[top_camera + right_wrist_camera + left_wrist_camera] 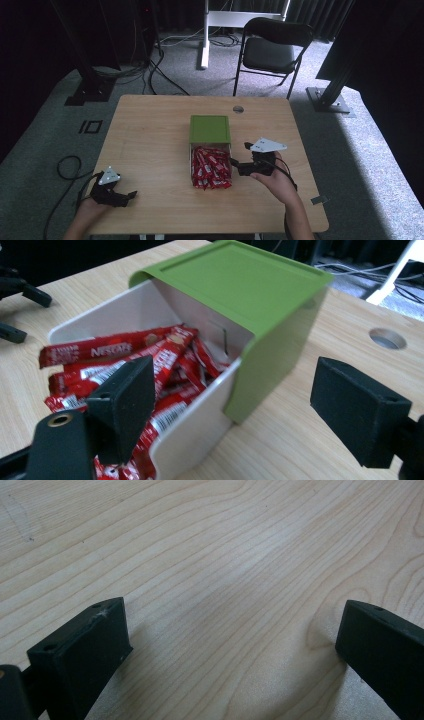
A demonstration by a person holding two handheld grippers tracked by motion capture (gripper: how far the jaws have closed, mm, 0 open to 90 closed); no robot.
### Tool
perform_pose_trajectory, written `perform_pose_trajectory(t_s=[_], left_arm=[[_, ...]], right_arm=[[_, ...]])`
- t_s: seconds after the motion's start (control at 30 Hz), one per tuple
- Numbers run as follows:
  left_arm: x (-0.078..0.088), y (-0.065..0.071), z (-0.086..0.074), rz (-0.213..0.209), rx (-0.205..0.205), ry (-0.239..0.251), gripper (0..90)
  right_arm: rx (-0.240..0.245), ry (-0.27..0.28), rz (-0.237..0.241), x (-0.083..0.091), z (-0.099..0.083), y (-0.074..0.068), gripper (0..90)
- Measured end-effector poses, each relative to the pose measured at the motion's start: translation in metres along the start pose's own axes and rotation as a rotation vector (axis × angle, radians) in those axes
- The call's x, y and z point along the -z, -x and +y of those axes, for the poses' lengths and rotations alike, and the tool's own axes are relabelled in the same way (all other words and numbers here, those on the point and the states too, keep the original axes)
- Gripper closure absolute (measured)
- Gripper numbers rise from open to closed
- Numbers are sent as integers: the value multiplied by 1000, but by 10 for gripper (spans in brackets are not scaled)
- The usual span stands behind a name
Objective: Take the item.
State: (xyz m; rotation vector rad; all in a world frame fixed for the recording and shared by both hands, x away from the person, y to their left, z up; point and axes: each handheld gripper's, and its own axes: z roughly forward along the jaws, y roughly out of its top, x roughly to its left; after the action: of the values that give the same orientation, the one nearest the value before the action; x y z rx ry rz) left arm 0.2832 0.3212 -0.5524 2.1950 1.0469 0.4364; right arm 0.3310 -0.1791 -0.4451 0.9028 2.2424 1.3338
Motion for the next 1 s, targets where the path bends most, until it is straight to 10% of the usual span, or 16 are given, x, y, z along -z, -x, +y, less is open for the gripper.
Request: perform_pose_trajectory(t_s=[0.67,1.0], left_arm=[[0,0,0,1,-2,0,16],[0,0,0,0,-4,-1,16]], right_arm=[[82,-20,93,-39,16,-35,262],[128,-83,115,-61,18,-49,466]])
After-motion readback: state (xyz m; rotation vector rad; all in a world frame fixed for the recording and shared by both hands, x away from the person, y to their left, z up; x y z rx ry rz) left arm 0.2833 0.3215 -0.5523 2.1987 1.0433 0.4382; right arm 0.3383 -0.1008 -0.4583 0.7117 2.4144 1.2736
